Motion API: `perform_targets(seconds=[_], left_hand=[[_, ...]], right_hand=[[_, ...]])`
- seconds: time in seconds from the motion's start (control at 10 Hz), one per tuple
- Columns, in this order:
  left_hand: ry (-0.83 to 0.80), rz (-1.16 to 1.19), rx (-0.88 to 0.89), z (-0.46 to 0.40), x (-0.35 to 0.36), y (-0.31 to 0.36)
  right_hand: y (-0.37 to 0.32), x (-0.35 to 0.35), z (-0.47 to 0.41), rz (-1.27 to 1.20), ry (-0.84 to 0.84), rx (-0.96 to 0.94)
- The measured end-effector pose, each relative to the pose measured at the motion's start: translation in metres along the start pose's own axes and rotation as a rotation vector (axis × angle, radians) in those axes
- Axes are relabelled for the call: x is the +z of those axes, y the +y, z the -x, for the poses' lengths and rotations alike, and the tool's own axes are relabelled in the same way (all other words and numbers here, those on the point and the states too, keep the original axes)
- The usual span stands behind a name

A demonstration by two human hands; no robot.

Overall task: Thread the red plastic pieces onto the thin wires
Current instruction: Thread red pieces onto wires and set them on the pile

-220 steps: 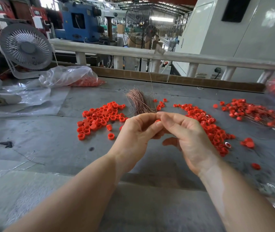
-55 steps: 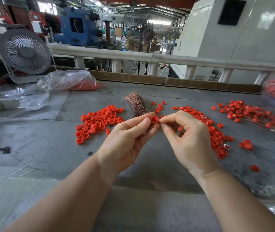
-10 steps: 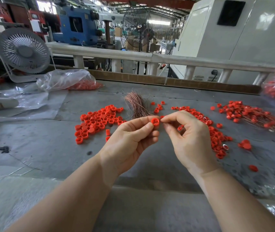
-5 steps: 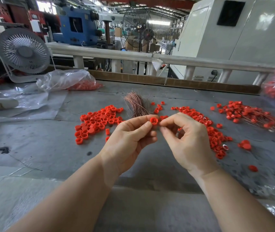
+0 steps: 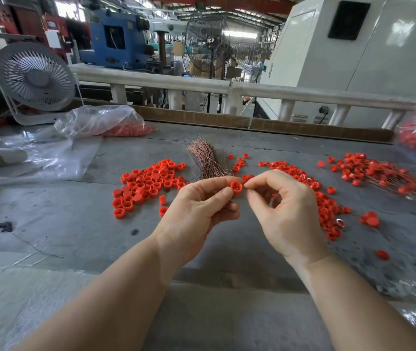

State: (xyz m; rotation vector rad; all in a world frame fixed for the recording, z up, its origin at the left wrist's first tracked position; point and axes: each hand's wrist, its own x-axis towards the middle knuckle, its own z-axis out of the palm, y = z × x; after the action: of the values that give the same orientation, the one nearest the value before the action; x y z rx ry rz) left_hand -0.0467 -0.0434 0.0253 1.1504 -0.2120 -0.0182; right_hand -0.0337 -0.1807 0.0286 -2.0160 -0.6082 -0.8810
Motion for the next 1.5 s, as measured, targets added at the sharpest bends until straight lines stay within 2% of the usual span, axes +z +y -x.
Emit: perform_targets(seconds=[0.6,0.9,1.3,1.5], left_hand=[[-0.018,0.142,-0.043,0.0012,0.0005,0.0025],[-0.049,0.222,-0.084,0.0007,-0.0013,0.0039],[-0.002,0.27,-0.085,-0.0001,-0.0011,0.0047],[0.02,0.301,-0.096,-0.0015,-0.0008,0.004]], right_hand=[[0.0018,0.0016,0.0011,0.006,-0.048,0.009],[0.0049,0.0021,0.0006,-0.067,-0.061,0.068],[0.003,0.0039,0.0019,-0.007,-0.046,-0.04],[0.0038,0.0027,0.0015,-0.028,-0.035,-0.032]])
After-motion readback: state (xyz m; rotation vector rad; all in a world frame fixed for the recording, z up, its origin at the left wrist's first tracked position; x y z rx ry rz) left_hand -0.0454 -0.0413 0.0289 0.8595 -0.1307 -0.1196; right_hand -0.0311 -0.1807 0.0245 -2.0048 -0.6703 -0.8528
